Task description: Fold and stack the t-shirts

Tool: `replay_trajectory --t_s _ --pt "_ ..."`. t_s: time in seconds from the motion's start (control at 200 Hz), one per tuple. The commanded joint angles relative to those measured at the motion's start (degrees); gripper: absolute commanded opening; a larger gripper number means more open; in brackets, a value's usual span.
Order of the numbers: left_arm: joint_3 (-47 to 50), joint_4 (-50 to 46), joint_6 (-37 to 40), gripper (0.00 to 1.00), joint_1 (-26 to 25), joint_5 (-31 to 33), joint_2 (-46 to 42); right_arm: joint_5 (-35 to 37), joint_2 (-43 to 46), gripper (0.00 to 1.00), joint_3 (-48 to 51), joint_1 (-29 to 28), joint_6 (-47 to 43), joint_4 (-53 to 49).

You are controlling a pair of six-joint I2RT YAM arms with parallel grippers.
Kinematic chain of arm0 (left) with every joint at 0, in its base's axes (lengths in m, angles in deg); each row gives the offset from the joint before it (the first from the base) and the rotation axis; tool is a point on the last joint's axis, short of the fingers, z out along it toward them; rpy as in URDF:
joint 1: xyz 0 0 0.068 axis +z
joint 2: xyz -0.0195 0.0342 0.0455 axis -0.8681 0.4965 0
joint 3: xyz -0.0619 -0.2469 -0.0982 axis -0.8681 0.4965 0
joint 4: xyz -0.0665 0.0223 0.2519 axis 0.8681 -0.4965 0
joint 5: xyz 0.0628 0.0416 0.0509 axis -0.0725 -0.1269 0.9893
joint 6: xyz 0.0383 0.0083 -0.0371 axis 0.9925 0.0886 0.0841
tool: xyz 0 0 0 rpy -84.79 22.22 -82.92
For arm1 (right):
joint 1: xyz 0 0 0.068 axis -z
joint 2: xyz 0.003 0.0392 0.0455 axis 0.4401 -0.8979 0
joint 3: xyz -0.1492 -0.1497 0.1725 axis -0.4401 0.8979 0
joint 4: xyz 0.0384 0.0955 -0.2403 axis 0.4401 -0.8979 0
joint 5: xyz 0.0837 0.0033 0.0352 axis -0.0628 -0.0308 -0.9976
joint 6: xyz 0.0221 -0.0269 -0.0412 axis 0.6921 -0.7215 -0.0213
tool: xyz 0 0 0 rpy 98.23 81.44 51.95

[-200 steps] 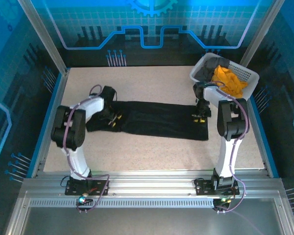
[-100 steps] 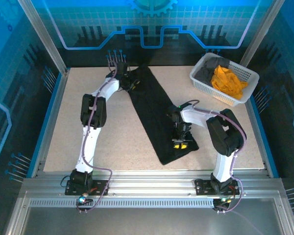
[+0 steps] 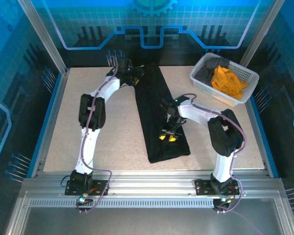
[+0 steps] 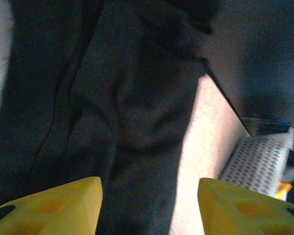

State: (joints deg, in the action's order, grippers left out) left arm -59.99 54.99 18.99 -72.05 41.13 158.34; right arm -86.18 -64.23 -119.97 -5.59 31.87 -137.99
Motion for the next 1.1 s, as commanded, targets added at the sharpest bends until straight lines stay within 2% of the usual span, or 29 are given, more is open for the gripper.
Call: replay_trajectory --t_s 0.0,0.145,0.285,0.36,0.47,0.645,0.83,0.905,1.095 --pt "13.38 0.3 2.35 0.56 -0.49 0.35 -18.53 -0.24 7.33 0.47 2.38 4.42 -3.27 -3.22" --pt "37.85 -4.56 -0.68 0.55 -1.5 -11.29 -32.15 0.36 14.86 0.51 11.52 12.56 -9.47 -3.71" --pt "58.09 -10.83 1.08 0.56 -6.38 -16.22 -44.73 -1.78 17.93 0.52 21.16 20.69 -15.04 -1.33" --pt "65.72 -12.03 0.53 0.56 -9.23 -17.72 -49.82 -3.75 16.67 0.53 23.9 21.96 -16.66 1.12" --pt "73.86 -8.91 -3.98 0.57 -13.75 -19.19 -54.7 -7.81 12.67 0.51 26.54 21.6 -16.18 6.26" --pt "77.91 -4.57 -9.42 0.57 -19.65 -19.86 -54.4 -9.52 7.49 0.41 26.64 19.89 -14.79 10.24" --pt "78.07 3.48 -16.19 0.57 -25.82 -18.64 -49.16 -9.55 6.96 0.16 26.55 16.98 -13.41 10.29" --pt "77.27 6.0 -18.27 0.56 -28.25 -18.65 -45.61 -9.57 7.85 0.14 26.85 15.49 -12.34 10.2" --pt "73.19 2.78 -17.3 0.52 -31.34 -17.0 -38.93 -9.15 10.05 0.1 27.3 13.13 -9.52 9.82"
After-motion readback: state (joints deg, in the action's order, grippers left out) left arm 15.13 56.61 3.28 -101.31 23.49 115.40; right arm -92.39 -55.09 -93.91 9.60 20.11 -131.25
